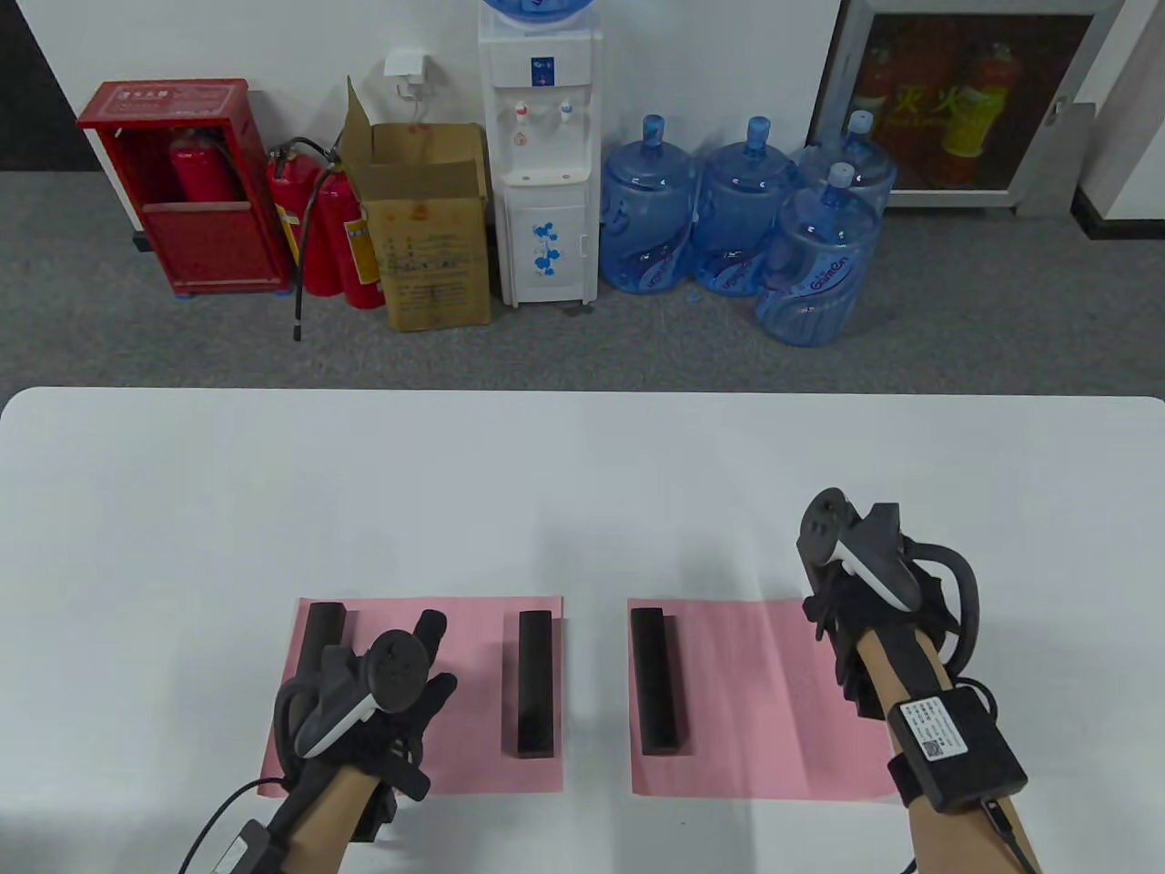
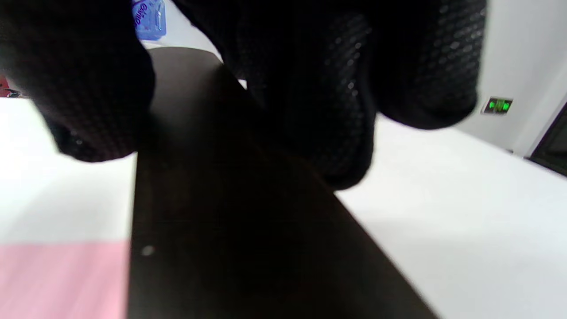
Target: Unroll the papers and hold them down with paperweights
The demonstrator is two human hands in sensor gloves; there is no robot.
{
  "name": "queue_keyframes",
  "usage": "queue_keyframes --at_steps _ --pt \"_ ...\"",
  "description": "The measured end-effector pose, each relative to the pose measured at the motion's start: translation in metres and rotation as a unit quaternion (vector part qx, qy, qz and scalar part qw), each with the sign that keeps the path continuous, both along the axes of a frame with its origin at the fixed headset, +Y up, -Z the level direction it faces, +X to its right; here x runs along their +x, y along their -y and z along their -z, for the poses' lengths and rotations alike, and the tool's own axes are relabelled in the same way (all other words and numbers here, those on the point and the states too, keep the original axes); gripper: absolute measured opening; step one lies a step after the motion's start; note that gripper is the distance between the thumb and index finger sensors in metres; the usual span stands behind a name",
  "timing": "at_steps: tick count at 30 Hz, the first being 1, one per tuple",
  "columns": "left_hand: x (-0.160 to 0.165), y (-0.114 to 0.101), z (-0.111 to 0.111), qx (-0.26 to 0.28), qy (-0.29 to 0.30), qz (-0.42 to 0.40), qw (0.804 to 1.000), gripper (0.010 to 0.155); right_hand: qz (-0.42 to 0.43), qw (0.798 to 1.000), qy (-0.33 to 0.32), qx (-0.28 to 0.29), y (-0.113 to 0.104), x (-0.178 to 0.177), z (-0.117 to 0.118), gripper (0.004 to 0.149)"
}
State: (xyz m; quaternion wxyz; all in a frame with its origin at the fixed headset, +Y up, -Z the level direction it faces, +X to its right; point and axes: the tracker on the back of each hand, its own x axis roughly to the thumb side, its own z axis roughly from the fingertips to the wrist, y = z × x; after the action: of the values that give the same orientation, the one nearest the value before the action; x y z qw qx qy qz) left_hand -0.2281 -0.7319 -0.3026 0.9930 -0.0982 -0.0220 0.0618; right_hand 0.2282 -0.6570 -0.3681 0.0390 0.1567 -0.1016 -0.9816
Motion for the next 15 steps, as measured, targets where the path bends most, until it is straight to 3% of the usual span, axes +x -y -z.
queue_keyframes --at_steps 4,15 --pt "0.001 0.001 0.0 -0.007 0.0 0.0 1.0 0.071 -0.003 1.0 0.023 -0.012 0.031 0.01 -0.015 0.083" --pt "0.002 0.003 -0.001 -0.019 -0.003 0.005 1.0 0.071 -0.014 0.997 0.063 -0.029 0.073 0.045 -0.025 0.083"
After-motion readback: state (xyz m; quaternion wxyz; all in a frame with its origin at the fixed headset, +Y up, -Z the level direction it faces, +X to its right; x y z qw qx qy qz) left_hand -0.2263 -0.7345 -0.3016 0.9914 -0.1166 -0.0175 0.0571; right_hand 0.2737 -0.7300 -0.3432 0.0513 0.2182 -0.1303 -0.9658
